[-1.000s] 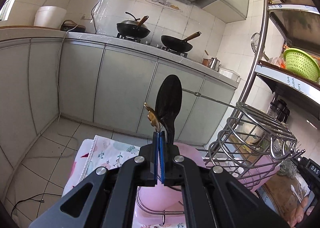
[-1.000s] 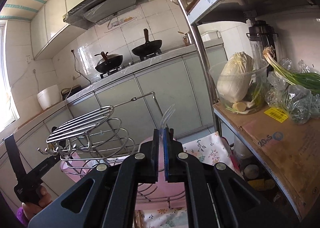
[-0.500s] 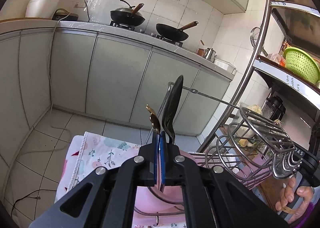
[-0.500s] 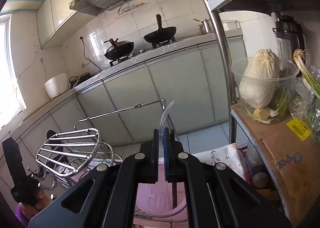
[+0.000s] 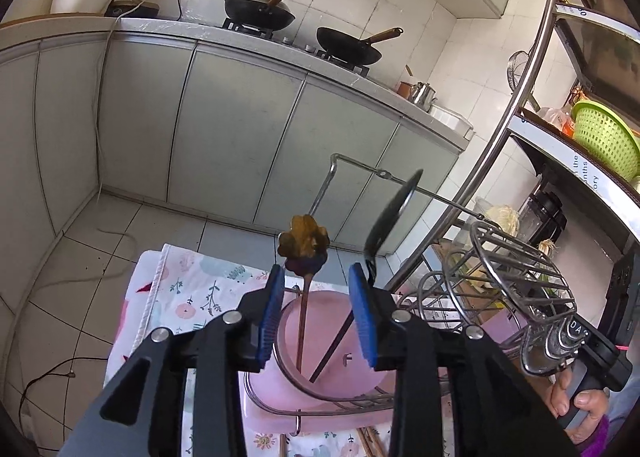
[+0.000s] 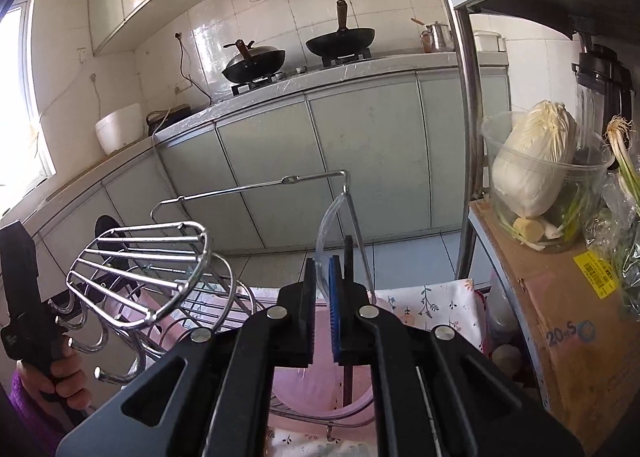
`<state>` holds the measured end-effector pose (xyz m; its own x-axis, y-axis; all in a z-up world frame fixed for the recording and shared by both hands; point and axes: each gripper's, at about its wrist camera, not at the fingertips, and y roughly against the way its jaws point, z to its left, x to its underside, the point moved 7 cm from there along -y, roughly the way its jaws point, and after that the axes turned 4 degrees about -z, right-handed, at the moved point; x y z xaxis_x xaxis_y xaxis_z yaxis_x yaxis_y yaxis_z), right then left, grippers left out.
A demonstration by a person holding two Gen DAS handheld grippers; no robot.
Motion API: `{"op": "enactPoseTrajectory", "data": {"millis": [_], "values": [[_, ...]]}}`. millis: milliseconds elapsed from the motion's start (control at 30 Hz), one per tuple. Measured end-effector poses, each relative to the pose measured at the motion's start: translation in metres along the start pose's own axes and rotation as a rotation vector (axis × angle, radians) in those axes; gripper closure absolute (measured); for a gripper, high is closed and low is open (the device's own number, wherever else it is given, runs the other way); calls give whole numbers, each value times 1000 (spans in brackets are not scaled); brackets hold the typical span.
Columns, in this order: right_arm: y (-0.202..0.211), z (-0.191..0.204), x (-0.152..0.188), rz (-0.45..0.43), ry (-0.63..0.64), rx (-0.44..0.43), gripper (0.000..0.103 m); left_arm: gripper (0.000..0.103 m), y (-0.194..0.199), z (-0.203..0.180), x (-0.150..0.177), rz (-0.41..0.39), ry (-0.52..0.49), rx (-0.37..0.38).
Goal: Organize utensils
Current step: 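Open the left tool to drop the gold spoon into the cup while the right tool drops the clear utensil, then move both open tools back down to the wooden chopsticks on the cloth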
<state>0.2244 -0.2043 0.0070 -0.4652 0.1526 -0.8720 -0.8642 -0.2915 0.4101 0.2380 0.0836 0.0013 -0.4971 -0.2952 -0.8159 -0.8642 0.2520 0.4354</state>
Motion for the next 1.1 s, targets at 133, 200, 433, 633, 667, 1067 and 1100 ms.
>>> {"op": "enactPoseTrajectory", "data": {"millis": [133,200,433,633,667,1067,1100], "values": [[7,-3,2,10,-26,-9,88,69,8,-2,-4,-22,-24,-8],[11,-2,3,4,-20,-9,76,68,12,-1,-6,-31,-28,-12],[19,2,8,8,12,-2,68,64,18,0,-5,-22,-31,-32],[24,6,17,19,14,-15,67,64,28,2,-6,-40,-39,-47],[26,7,19,16,20,-8,67,64,29,3,-6,-42,-34,-48],[57,19,47,-7,-3,-19,67,64,58,1,18,-38,-62,-87],[59,21,51,-1,-5,-23,67,64,60,-1,22,-34,-71,-90]]}}
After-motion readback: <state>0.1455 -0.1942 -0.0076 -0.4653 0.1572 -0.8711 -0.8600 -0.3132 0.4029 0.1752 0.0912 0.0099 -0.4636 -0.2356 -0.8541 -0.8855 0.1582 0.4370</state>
